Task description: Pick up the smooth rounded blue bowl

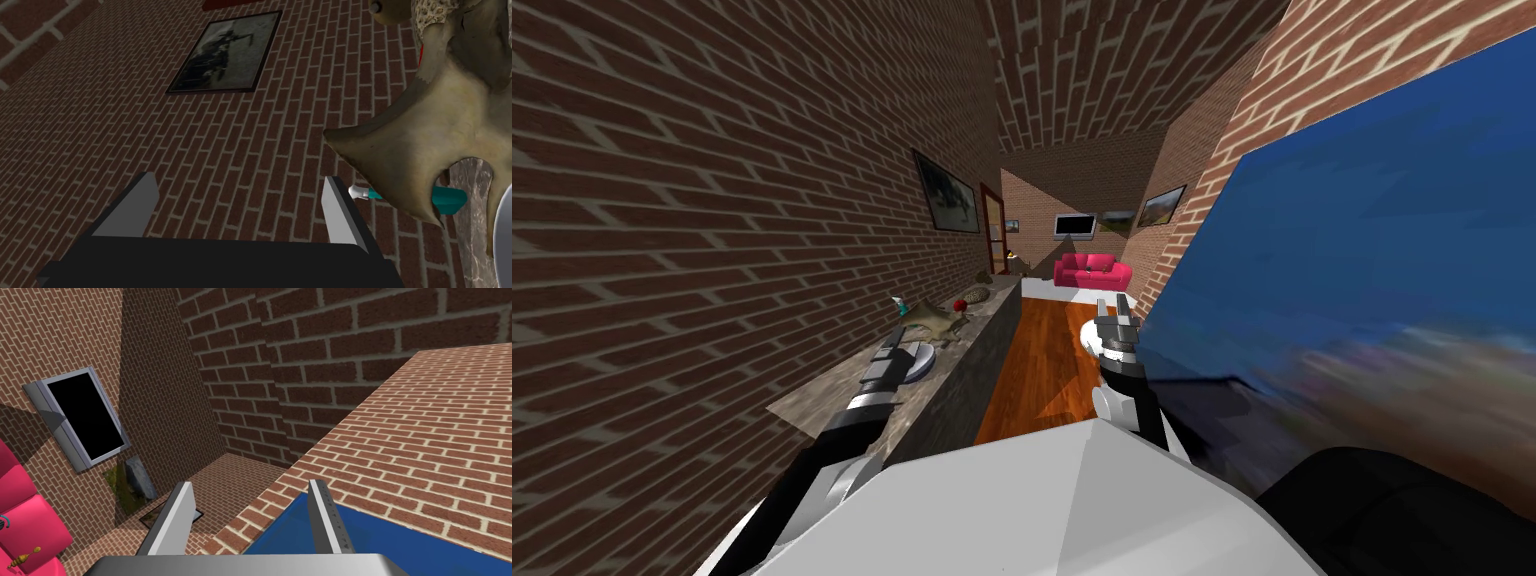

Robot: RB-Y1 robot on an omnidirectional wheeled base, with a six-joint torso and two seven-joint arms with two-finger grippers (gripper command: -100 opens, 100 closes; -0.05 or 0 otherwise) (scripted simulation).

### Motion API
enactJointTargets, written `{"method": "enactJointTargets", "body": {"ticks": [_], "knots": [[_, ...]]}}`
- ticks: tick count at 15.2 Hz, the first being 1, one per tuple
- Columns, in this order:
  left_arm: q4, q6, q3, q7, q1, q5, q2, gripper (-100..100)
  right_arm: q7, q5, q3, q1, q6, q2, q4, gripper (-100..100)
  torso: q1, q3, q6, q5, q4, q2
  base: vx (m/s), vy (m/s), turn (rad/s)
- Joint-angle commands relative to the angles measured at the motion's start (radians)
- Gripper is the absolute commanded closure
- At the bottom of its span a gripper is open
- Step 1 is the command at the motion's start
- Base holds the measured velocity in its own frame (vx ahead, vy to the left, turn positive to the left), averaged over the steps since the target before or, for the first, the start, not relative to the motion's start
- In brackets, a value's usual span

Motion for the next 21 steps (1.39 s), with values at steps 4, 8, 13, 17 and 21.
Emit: {"method": "enactJointTargets", "body": {"ticks": [4, 8, 13, 17, 21], "knots": [[-0.002, 0.096, 0.024, 0.023, 0.016, 0.047, 0.051, -100, 0.0, 0.0, 0.0, 0.0, 0.0, 0.0, 0.0, 0, -0.001, 0.0, 0.0, 0.0, 0.0, 0.0, 0.049, -0.032, 0.014], [-0.007, 0.18, 0.057, 0.051, 0.035, 0.106, 0.106, -100, 0.0, 0.0, 0.0, 0.0, 0.0, 0.0, 0.0, 0, 0.0, 0.001, 0.0, 0.0, 0.0, 0.002, 0.035, -0.028, 0.012], [-0.009, 0.257, 0.074, 0.066, 0.045, 0.138, 0.133, -100, 0.0, 0.0, 0.0, 0.0, 0.0, 0.0, 0.0, 0, -0.001, 0.001, 0.0, 0.0, 0.0, 0.001, 0.037, -0.03, 0.014], [-0.013, 0.349, 0.111, 0.097, 0.066, 0.204, 0.184, -100, 0.0, 0.0, 0.0, 0.0, 0.0, 0.0, 0.0, 0, -0.001, 0.001, 0.0, 0.0, 0.0, 0.002, 0.04, -0.031, 0.016], [-0.014, 0.426, 0.13, 0.113, 0.077, 0.238, 0.208, -100, 0.0, 0.0, 0.0, 0.0, 0.0, 0.0, 0.0, 0, -0.001, 0.001, 0.0, 0.0, 0.0, 0.001, 0.045, -0.035, 0.016]]}}
